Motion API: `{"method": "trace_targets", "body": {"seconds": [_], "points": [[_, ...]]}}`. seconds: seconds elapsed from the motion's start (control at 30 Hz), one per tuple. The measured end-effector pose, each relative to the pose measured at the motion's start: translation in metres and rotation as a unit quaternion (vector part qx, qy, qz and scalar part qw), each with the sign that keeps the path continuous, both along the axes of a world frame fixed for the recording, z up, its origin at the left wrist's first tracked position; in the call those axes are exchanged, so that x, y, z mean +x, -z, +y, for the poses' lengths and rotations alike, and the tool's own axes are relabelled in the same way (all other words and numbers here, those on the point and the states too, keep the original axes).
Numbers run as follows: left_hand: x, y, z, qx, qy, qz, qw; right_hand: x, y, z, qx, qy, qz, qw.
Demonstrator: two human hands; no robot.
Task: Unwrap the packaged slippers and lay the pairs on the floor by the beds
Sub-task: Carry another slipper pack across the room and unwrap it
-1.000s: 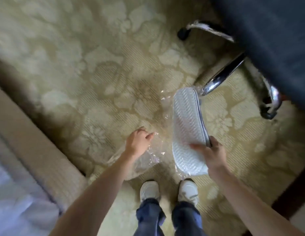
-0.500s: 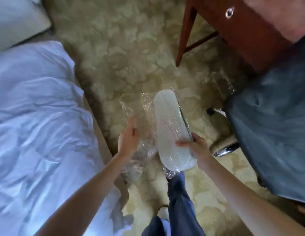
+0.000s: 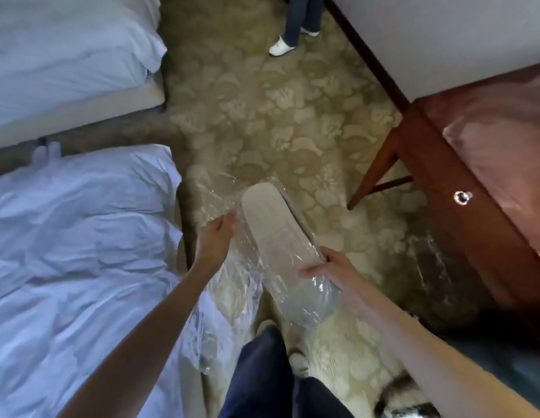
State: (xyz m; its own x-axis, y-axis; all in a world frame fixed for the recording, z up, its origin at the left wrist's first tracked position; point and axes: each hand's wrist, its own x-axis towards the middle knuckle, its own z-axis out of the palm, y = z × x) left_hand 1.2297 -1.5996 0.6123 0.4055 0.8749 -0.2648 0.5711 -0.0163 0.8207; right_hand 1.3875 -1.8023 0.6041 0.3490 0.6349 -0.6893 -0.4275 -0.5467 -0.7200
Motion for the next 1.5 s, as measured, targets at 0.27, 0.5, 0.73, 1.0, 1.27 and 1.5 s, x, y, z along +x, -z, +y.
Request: {"method": "trace_targets", "body": {"seconds": [0.27,0.5,0.73,1.0,1.27,1.5], "points": [[0.133,0.006,0.140,-0.110,-0.014,-0.062,0.992,0.139,0.005,0.118,-0.007,-0.072,-0.011,0.997],[0.263,-0.023,0.254,-0.140,0.030,-0.061,0.988,0.269,-0.018,0.235,-0.003,-0.116,-0.042,0.992],[0.363,-0.048,0.358,-0.073,0.036,-0.122,0.989,0.362,-0.007,0.347,-0.004,-0.161,-0.023,0.987],[0.457,-0.054,0.509,-0.044,-0.121,-0.149,0.980,0.488,-0.001,0.512,-0.014,-0.197,0.010,0.980],[0.487,-0.052,0.670,-0.017,-0.258,-0.127,0.957,0.579,-0.021,0.678,0.094,-0.118,0.144,0.978],[0.504,-0.024,0.816,-0.030,-0.330,-0.113,0.937,0.616,-0.026,0.842,0.172,-0.042,0.243,0.954]]}}
